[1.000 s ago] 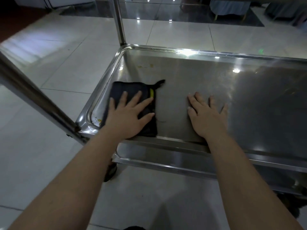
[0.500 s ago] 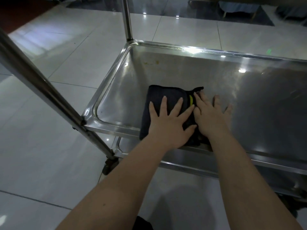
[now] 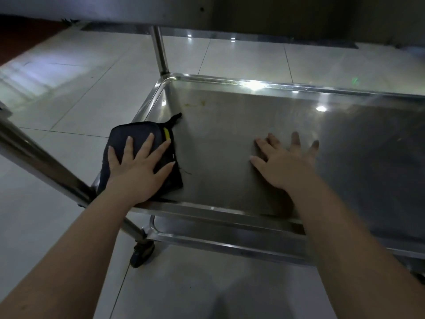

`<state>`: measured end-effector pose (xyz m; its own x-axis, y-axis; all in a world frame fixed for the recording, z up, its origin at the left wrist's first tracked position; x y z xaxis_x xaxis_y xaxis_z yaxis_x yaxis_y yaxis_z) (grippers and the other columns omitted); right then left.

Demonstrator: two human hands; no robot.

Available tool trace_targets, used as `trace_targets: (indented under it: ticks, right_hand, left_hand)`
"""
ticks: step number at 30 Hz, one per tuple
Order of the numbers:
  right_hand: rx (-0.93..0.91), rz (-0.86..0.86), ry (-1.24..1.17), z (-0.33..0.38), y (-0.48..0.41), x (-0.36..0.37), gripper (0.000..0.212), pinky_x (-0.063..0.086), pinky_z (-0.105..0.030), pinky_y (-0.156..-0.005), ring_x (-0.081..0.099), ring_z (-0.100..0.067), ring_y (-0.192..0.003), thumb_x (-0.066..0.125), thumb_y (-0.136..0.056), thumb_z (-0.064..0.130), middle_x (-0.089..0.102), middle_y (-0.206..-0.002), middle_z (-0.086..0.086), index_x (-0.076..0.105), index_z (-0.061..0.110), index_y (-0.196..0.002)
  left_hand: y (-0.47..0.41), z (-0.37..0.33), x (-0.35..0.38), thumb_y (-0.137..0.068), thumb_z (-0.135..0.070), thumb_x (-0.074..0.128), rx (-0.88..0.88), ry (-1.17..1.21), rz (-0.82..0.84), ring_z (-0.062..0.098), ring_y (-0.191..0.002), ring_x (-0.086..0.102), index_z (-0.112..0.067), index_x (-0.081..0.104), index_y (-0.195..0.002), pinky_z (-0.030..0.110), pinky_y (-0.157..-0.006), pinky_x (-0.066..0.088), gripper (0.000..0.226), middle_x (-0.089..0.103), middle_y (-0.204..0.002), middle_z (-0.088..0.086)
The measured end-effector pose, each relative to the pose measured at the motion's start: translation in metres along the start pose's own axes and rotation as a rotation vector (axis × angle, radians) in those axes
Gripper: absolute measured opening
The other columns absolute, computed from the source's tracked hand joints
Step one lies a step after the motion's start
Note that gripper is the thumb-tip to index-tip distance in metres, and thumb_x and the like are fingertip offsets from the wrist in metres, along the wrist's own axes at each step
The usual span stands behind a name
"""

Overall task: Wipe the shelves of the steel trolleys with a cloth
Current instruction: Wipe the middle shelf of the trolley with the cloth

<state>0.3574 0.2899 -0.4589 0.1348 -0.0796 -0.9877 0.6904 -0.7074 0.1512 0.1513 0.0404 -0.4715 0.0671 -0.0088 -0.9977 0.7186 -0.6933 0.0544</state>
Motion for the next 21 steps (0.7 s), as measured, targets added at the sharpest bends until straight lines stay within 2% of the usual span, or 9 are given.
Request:
trace_targets:
  ticks: [2, 5, 9, 12, 14, 18, 21]
  right_hand:
    - [-0.002, 0.021, -0.002, -0.011, -0.012, -0.004, 0.069, -0.01, -0.07, -0.109, -0.01, -0.038, -0.148, 0.011, -0.087, 0.079, -0.004, -0.163, 0.016, -0.002, 0.052, -0.15]
    - [-0.011, -0.028, -0.065, -0.011, -0.01, 0.006, 0.071, -0.002, -0.068, -0.112, -0.005, -0.038, -0.149, 0.01, -0.086, 0.08, -0.006, -0.163, 0.014, -0.004, 0.052, -0.15]
    - [-0.028, -0.086, -0.08, -0.012, -0.014, 0.011, 0.071, -0.004, -0.07, -0.111, -0.006, -0.039, -0.149, 0.007, -0.085, 0.08, -0.006, -0.163, 0.014, -0.005, 0.052, -0.15]
    - [-0.042, -0.102, -0.093, -0.012, -0.016, 0.014, 0.074, -0.006, -0.07, -0.11, -0.007, -0.039, -0.148, 0.007, -0.084, 0.08, -0.005, -0.164, 0.012, -0.005, 0.05, -0.15]
    - [-0.036, -0.127, -0.125, -0.012, -0.016, 0.014, 0.079, -0.006, -0.07, -0.11, -0.006, -0.038, -0.149, 0.011, -0.082, 0.081, -0.002, -0.164, 0.008, -0.004, 0.046, -0.152]
    - [0.007, -0.205, -0.286, -0.024, -0.018, 0.01, 0.088, -0.005, -0.064, -0.115, 0.001, -0.032, -0.15, 0.023, -0.086, 0.07, 0.007, -0.164, -0.008, 0.0, 0.022, -0.156]
    - [-0.001, -0.209, -0.299, -0.027, -0.018, 0.01, 0.094, -0.006, -0.06, -0.116, 0.001, -0.028, -0.15, 0.017, -0.082, 0.077, 0.008, -0.164, -0.007, -0.001, 0.022, -0.156]
  left_hand:
    - [-0.001, 0.004, 0.0, -0.073, -0.085, -0.007, -0.009, 0.018, -0.008, 0.03, -0.149, -0.011, -0.068, -0.013, -0.137, 0.062, -0.111, -0.011, 0.067, -0.01, -0.16, -0.02]
    - [-0.017, 0.004, 0.0, -0.07, -0.087, -0.004, 0.002, 0.022, 0.006, 0.028, -0.149, -0.01, -0.073, -0.019, -0.129, 0.061, -0.111, -0.012, 0.062, -0.01, -0.16, -0.02]
    - [-0.086, -0.019, -0.007, -0.083, -0.08, 0.009, 0.031, -0.005, 0.073, 0.031, -0.149, -0.007, -0.064, -0.006, -0.141, 0.066, -0.111, -0.01, 0.062, -0.006, -0.162, -0.015]
    - [-0.134, -0.071, -0.011, -0.089, -0.076, 0.014, 0.044, 0.008, 0.093, 0.032, -0.149, -0.009, -0.059, 0.0, -0.145, 0.067, -0.11, -0.01, 0.06, -0.006, -0.162, -0.014]
    - [-0.146, -0.133, -0.008, -0.089, -0.076, 0.017, 0.125, 0.025, 0.09, 0.033, -0.148, -0.009, -0.058, 0.002, -0.146, 0.067, -0.11, -0.009, 0.061, -0.005, -0.163, -0.013]
    - [-0.13, -0.253, -0.001, -0.091, -0.072, 0.02, 0.382, 0.024, 0.095, 0.031, -0.148, -0.012, -0.059, 0.003, -0.146, 0.065, -0.111, -0.012, 0.058, -0.006, -0.162, -0.016]
    - [-0.13, -0.249, -0.005, -0.091, -0.072, 0.023, 0.439, 0.063, 0.089, 0.027, -0.149, -0.011, -0.06, 0.006, -0.145, 0.06, -0.112, -0.013, 0.058, -0.004, -0.162, -0.018]
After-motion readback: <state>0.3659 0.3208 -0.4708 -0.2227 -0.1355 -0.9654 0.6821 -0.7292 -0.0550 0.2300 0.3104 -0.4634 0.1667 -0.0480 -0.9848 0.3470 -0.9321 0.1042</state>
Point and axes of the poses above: each hand's wrist, its own y-axis away from the middle knuckle, its own x-axis out of the palm, z = x × y, the point moved 6 cm from there along -y, towards the middle knuckle
